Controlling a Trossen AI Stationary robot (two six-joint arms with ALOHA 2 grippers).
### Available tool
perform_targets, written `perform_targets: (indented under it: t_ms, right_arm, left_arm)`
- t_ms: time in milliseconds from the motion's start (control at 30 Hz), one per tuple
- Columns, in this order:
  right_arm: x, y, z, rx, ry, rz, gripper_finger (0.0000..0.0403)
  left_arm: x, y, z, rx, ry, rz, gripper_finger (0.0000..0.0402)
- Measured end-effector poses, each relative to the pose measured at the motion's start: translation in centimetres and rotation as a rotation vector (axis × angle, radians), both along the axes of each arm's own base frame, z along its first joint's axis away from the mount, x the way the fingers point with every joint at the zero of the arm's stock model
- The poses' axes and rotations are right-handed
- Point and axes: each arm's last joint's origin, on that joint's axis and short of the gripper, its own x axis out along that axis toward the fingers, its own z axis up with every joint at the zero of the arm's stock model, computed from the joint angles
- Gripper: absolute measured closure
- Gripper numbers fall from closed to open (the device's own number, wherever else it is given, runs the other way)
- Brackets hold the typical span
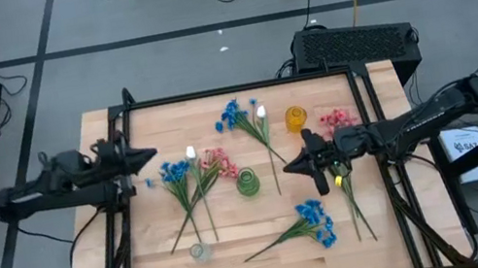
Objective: Sort flowers into vase by color
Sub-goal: Put the left white flower into the green vase
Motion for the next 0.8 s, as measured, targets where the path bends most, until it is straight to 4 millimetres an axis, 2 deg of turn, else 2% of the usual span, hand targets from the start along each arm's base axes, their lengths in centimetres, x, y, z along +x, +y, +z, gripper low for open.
perform_targets:
  t_ms: [167, 233, 300, 400, 567, 700, 800]
  right_arm:
    - [-0.1, 0.7, 0.0, -0.011, -0.001, -0.008, 0.0403]
    - [-0.2, 0.8, 0.0, -0.018, -0.002, -0.026, 0.0403]
    - [-0.2, 0.8, 0.0, -0.022, -0.002, -0.034, 0.0403]
    - [-0.2, 0.8, 0.0, -0.022, -0.001, -0.034, 0.0403]
    - [-0.2, 1.1, 0.0, -0.026, -0.001, -0.018, 0.0403]
    - [-0.3, 1.4, 0.0, -0.027, 0.0, -0.005, 0.0403]
    - [-0.3, 1.6, -0.1, -0.03, 0.003, -0.008, 0.0403]
  left_arm:
    - [1.5, 0.0, 6.5, -0.002, 0.025, -0.029, 0.0388]
    - [2.7, -0.1, 8.0, -0.003, 0.035, -0.058, 0.0388]
    - [4.2, -0.3, 8.4, -0.005, 0.069, -0.093, 0.0388]
    - [6.6, -0.9, 7.0, -0.057, 0.182, -0.126, 0.0388]
    - [9.7, -2.1, 3.6, -0.146, 0.365, -0.127, 0.0388]
    - [11.1, -3.3, 1.4, -0.143, 0.456, -0.055, 0.0388]
    - [11.7, -4.0, 0.6, -0.144, 0.487, -0.046, 0.0388]
